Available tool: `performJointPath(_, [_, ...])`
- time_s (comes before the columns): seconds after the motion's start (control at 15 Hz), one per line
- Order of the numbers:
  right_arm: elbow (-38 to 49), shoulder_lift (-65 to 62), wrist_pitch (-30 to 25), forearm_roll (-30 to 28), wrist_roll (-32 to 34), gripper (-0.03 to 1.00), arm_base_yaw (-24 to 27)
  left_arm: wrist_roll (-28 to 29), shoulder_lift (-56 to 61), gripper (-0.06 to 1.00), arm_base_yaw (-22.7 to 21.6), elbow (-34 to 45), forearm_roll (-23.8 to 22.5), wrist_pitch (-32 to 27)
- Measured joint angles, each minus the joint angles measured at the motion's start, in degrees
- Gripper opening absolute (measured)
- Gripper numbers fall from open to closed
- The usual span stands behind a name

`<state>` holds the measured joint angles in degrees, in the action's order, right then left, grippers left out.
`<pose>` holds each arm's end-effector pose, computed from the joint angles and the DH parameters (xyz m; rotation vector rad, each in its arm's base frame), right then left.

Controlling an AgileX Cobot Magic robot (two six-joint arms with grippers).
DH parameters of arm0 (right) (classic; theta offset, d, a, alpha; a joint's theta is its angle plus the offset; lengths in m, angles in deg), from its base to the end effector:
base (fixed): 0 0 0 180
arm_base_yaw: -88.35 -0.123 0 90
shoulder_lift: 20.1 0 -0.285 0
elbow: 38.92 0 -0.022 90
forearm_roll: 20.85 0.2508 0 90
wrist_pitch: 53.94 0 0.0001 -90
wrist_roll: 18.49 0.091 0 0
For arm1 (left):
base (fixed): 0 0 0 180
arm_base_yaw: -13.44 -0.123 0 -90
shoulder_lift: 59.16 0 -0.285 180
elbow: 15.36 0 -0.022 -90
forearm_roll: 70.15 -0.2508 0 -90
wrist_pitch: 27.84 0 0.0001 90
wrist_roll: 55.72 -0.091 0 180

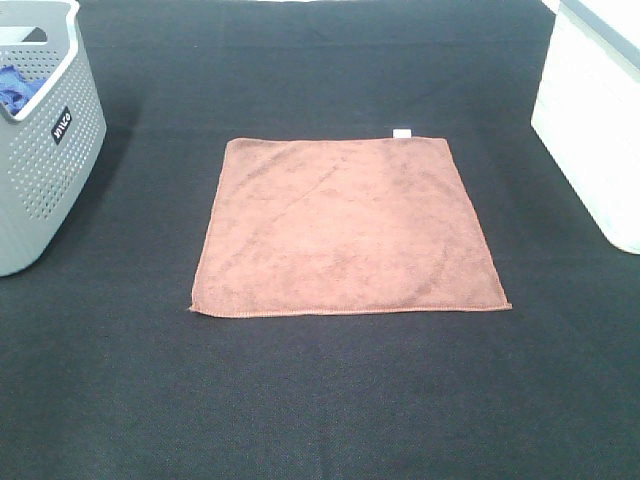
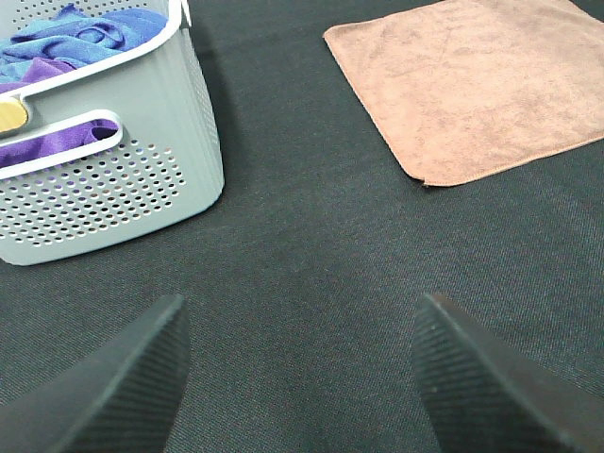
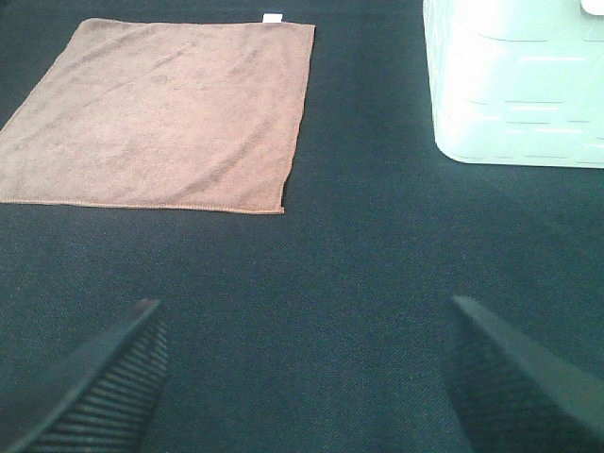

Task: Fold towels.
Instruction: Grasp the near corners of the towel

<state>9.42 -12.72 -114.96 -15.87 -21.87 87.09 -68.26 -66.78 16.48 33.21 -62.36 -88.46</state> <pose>-0.0069 0.0068 0.2783 -0.0872 2.0335 0.0806 -0.0061 -0.0104 0.2781 0.2816 2.0121 -0.0582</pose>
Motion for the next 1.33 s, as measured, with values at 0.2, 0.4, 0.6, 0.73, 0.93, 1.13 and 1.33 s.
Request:
performJointPath(0.2, [0.0,0.0,0.0,0.0,0.0,0.75,0.0,0.0,0.0,0.65,0.0,0.0,0.0,0.0])
performJointPath(0.4, [0.0,0.0,0.0,0.0,0.0,0.75,0.0,0.0,0.0,0.65,0.0,0.0,0.0,0.0])
performJointPath(0.6, [0.0,0.0,0.0,0.0,0.0,0.75,0.0,0.0,0.0,0.65,0.0,0.0,0.0,0.0])
performJointPath(0.73, [0.0,0.0,0.0,0.0,0.0,0.75,0.0,0.0,0.0,0.65,0.0,0.0,0.0,0.0])
performJointPath(0.93, [0.0,0.0,0.0,0.0,0.0,0.75,0.0,0.0,0.0,0.65,0.0,0.0,0.0,0.0])
performJointPath(1.13, [0.0,0.0,0.0,0.0,0.0,0.75,0.0,0.0,0.0,0.65,0.0,0.0,0.0,0.0])
performJointPath(1.33, [0.0,0.0,0.0,0.0,0.0,0.75,0.0,0.0,0.0,0.65,0.0,0.0,0.0,0.0])
